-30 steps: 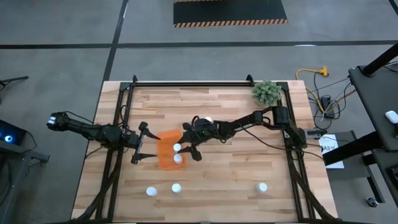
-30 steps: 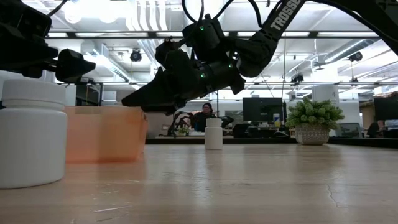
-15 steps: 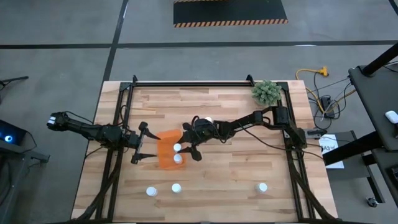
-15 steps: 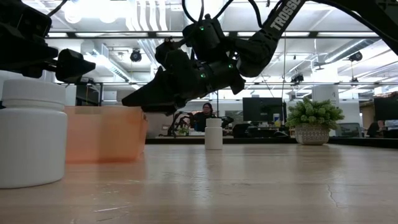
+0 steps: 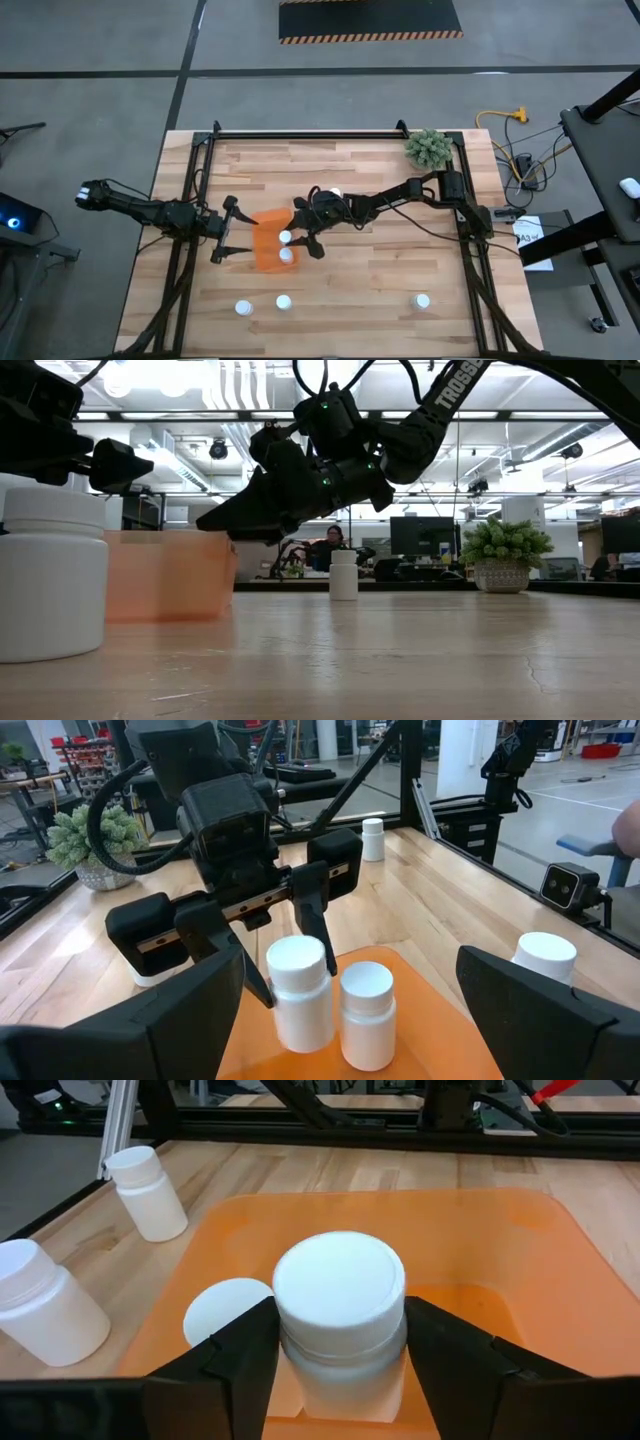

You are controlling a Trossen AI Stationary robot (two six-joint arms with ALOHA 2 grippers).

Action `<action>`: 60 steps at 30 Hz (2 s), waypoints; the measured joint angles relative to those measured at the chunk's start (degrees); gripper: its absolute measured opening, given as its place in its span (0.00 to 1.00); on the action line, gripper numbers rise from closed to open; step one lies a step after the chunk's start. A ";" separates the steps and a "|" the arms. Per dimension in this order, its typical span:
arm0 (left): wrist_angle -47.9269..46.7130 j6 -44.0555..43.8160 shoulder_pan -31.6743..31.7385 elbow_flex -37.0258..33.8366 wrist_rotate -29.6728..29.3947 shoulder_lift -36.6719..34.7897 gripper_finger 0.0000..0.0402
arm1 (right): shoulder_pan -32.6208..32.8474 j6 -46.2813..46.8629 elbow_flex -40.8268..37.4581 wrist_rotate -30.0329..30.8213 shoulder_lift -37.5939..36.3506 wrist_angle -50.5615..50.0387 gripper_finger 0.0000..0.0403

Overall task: Pick and place pill bottles into a basket
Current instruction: Put the white medicine bottle into the orange bin

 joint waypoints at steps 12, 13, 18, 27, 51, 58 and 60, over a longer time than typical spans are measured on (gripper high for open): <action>0.00 0.00 0.00 -0.01 0.00 0.00 0.86 | 0.00 0.25 0.00 0.02 0.00 0.00 0.55; 0.00 -0.01 0.00 -0.01 -0.01 0.01 0.86 | 0.00 0.19 0.00 0.02 0.00 0.02 0.55; 0.00 0.00 0.00 -0.01 -0.01 0.01 0.86 | 0.00 0.01 0.00 0.02 0.00 0.15 0.55; 0.00 0.00 0.00 -0.02 -0.02 0.02 0.86 | 0.07 0.36 1.46 -0.70 0.00 0.07 0.55; -0.01 0.00 0.00 0.00 -0.01 0.01 0.86 | 2.99 -1.00 0.58 -9.57 -5.77 -12.66 0.55; -0.05 -0.01 0.00 0.00 -0.01 -0.03 0.86 | 6.66 -0.89 -3.63 -9.09 -8.32 -12.80 0.55; 0.07 0.00 0.00 -0.02 -0.02 -0.02 0.86 | 7.58 -0.75 -5.22 -9.03 -9.78 -12.23 0.55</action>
